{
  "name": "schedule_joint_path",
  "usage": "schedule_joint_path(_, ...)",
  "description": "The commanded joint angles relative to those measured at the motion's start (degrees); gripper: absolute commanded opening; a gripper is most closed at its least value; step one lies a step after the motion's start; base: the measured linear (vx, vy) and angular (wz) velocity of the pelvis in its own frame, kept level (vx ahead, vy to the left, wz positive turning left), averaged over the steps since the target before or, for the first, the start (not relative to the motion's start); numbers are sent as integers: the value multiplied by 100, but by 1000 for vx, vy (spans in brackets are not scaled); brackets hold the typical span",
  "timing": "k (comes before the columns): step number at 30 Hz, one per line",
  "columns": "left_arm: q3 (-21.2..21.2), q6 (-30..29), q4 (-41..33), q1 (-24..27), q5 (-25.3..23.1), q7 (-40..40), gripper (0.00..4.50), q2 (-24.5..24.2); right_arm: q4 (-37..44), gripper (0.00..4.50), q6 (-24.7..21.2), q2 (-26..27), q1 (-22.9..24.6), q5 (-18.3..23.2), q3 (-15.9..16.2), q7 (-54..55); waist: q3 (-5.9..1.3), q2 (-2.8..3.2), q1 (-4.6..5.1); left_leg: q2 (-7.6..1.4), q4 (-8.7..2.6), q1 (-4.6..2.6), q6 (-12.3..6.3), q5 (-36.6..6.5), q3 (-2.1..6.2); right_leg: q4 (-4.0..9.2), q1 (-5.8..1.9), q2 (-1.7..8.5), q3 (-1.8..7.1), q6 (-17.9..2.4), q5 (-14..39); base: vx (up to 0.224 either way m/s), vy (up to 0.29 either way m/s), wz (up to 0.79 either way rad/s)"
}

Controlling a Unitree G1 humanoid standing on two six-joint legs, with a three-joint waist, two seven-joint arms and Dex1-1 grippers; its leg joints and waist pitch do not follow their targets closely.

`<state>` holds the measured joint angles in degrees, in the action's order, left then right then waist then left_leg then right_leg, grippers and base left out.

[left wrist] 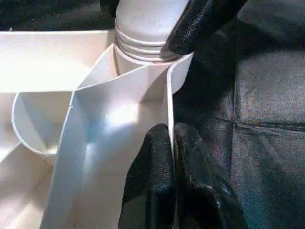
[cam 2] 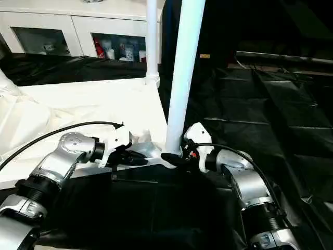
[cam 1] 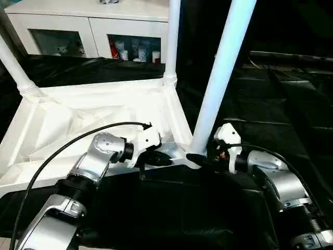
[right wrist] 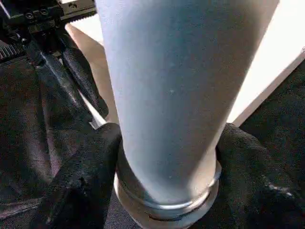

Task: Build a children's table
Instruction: Rotate leg to tighten

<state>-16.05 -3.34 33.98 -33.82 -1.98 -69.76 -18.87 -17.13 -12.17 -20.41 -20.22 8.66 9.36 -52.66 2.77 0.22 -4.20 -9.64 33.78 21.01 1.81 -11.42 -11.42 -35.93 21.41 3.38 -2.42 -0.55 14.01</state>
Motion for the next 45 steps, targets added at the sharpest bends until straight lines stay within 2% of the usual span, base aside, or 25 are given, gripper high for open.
schedule_joint_path(1, 45, 11, -60, 125, 199, -60, 0, 43, -150, 270, 4, 47, -28, -80, 224, -88, -315, -84, -33, -421, -341, -52, -520, -404, 191, 382, -232, 581, 293, -1540, -228, 0, 0, 0)
schedule_joint_path(5, 39, -24, -92, 153, 227, -82, 0, 29, -167, 267, 29, 47, -6, -103, 243, -118, -323, -84, -23, -417, -332, -47, -549, -335, 190, 362, -240, 579, 293, -1559, -383, 0, 0, 0)
schedule_joint_path(9, 15, -33, 27, 86, 101, 142, 0, 92, -226, 265, 5, 260, 36, -40, 75, 231, -321, -76, -8, -420, -333, -50, -563, -372, 189, 365, -231, 580, 292, -1593, -357, 0, 0, 0)
schedule_joint_path(10, -2, -14, 97, 54, 7, 319, 0, 133, -300, 264, 16, 360, 33, -84, 21, 475, -316, -32, -8, -418, -335, -51, -524, -409, 198, 371, -228, 584, 292, -1597, -295, 0, 0, 0)
schedule_joint_path(11, -2, -33, 140, 33, -36, 442, 0, 174, -349, 264, 25, 438, 31, -111, -17, 643, -313, -44, 6, -418, -340, -53, -500, -444, 193, 386, -224, 577, 294, -1589, -248, 0, 0, 0)
schedule_joint_path(12, 1, -64, 203, 1, -88, 625, 0, 251, -425, 264, 31, 575, 30, -153, -79, 931, -299, -56, 30, -418, -361, -66, -378, -616, 205, 415, -220, 582, 293, -1575, 37, 0, 0, 0)
schedule_joint_path(14, -15, -149, 322, -73, -190, 988, 0, 450, -566, 264, -2, 915, 25, -195, -231, 1577, -289, -46, 57, -424, -377, -67, -286, -700, 207, 430, -207, 581, 299, -1544, 227, 0, 0, 0)
schedule_joint_path(15, -75, -234, 462, -165, -327, 1384, 0, 694, -741, 264, -51, 1316, -10, -253, -399, 2363, -271, -44, 76, -419, -394, -91, -185, -837, 209, 464, -178, 579, 304, -1501, 489, 0, 0, 0)
schedule_joint_path(17, -113, -252, 535, -212, -396, 1541, 0, 793, -826, 263, -70, 1475, -43, -296, -464, 2700, -261, -24, 85, -427, -427, -114, -13, -1053, 228, 502, -171, 593, 308, -1422, 886, 0, 0, 0)
schedule_joint_path(18, -218, -330, 648, -286, -499, 1770, 0, 1040, -1005, 263, -85, 1772, -133, -434, -532, 3356, -242, -29, 99, -432, -444, -130, 50, -1214, 226, 533, -152, 592, 321, -1364, 1097, 0, 0, 0)
schedule_joint_path(19, -231, -378, 680, -312, -515, 1863, 0, 1122, -1057, 263, -89, 1857, -164, -457, -555, 3512, -209, -19, 111, -420, -466, -160, 138, -1467, 234, 573, -116, 589, 328, -1295, 1475, 0, 0, 0)
schedule_joint_path(20, -237, -437, 732, -354, -541, 2035, 0, 1243, -1127, 263, -95, 1977, -208, -481, -590, 3723, -214, -39, 112, -414, -471, -155, 172, -1538, 247, 585, -141, 604, 327, -1237, 1643, 0, 0, 0)
schedule_joint_path(22, -239, -465, 791, -398, -562, 2184, 0, 1331, -1190, 263, -94, 2068, -250, -497, -617, 3877, -232, -33, 102, -421, -477, -161, 205, -1528, 257, 601, -136, 613, 344, -1120, 1710, 0, 0, 0)
schedule_joint_path(24, -274, -456, 974, -539, -686, 2541, 0, 1591, -1382, 263, 5, 2316, -420, -582, -693, 4329, -239, -20, 90, -419, -480, -162, 189, -1474, 247, 596, -120, 603, 357, -1112, 1461, 0, 0, 0)
schedule_joint_path(26, -284, -430, 1000, -566, -715, 2557, 0, 1625, -1407, 263, 59, 2340, -458, -642, -677, 4377, -236, -20, 87, -413, -488, -159, 189, -1451, 249, 598, -125, 589, 347, -1097, 1407, 0, 0, 0)
schedule_joint_path(28, -251, -336, 995, -575, -714, 2458, 0, 1572, -1300, 263, 228, 2280, -446, -619, -621, 4061, -254, -7, 67, -418, -483, -138, 126, -1350, 250, 575, -150, 604, 353, -1106, 1116, 0, 0, 0)
schedule_joint_path(30, -212, -245, 974, -545, -682, 2277, 0, 1447, -1126, 263, 307, 2196, -405, -387, -687, 3624, -262, -12, 57, -419, -472, -119, 42, -1226, 240, 556, -168, 606, 352, -1146, 829, 0, 0, 0)
schedule_joint_path(31, -214, -206, 961, -528, -671, 2212, 0, 1409, -1082, 319, 322, 2157, -394, -353, -691, 3536, -268, -23, 55, -416, -460, -105, -15, -1156, 235, 542, -186, 605, 350, -1181, 683, 0, 0, 0)
schedule_joint_path(34, -212, -58, 889, -443, -580, 1882, 0, 1214, -860, 333, 283, 1906, -334, -189, -673, 3063, -279, -35, 36, -410, -440, -81, -155, -981, 231, 523, -218, 616, 341, -1241, 461, 0, 0, 0)
schedule_joint_path(36, -190, -36, 876, -415, -537, 1739, 0, 1118, -771, 361, 218, 1755, -318, -107, -660, 2778, -284, -42, 33, -410, -424, -71, -248, -860, 224, 512, -231, 612, 334, -1272, 331, 0, 0, 0)
schedule_joint_path(37, -149, 164, 843, -353, -435, 1386, 0, 930, -543, 368, 68, 1353, -247, -21, -495, 2069, -271, -35, 25, -413, -427, -64, -304, -847, 228, 522, -233, 614, 328, -1285, 353, 0, 0, 0)
schedule_joint_path(39, -126, 209, 816, -322, -397, 1216, 0, 816, -399, 368, 2, 1082, -174, -34, -385, 1691, -271, -49, 23, -413, -418, -61, -337, -822, 221, 517, -245, 595, 321, -1280, 373, 0, 0, 0)
schedule_joint_path(40, -97, 326, 797, -286, -342, 957, 0, 656, -188, 368, -100, 706, -61, -7, -242, 1089, -273, -25, 32, -425, -420, -70, -331, -822, 221, 508, -223, 602, 322, -1311, 389, 0, 0, 0)
schedule_joint_path(41, -81, 325, 793, -279, -323, 890, 0, 610, -127, 368, -85, 595, -25, -15, -202, 933, -275, -29, 26, -418, -420, -66, -339, -819, 227, 518, -234, 594, 313, -1305, 408, 0, 0, 0)
schedule_joint_path(45, 20, 331, 605, -198, -40, 333, 0, 357, 88, 368, -113, 147, 80, 60, -119, 308, -310, -21, 23, -442, -398, -54, -432, -589, 220, 437, -254, 594, 297, -1465, -134, 0, 0, 0)
